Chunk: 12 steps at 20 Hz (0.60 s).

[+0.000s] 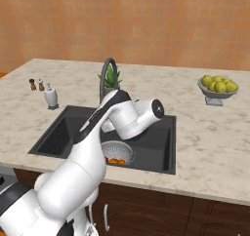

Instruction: Put the colander in the sink, put the tangerine, apple, orange in the colander, and turn on the sink faucet and pour water over the colander.

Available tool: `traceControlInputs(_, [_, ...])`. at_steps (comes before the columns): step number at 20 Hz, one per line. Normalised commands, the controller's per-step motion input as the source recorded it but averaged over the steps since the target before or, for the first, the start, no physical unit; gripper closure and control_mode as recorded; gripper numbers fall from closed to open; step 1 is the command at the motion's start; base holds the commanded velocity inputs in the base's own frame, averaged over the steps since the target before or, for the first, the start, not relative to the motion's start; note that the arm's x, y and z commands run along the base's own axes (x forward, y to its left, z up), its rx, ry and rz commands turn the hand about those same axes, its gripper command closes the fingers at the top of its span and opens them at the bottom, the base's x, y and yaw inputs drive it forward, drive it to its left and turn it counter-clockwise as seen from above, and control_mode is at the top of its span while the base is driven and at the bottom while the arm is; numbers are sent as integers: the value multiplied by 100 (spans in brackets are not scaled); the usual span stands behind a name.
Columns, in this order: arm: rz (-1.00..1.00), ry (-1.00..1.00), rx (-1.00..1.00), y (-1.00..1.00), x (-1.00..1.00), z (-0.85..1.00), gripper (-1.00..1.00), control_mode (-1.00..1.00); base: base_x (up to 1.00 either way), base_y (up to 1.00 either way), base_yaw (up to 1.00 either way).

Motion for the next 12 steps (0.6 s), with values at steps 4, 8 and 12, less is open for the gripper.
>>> traceControlInputs(4, [0,0,1,-5,21,-17,-100,-100,0,0,0])
traceControlInputs(8, [0,0,1,-12,21,-21,-100,-100,0,0,0])
traceControlInputs(12, [0,0,0,-16,32,-22,-100,-100,0,0,0])
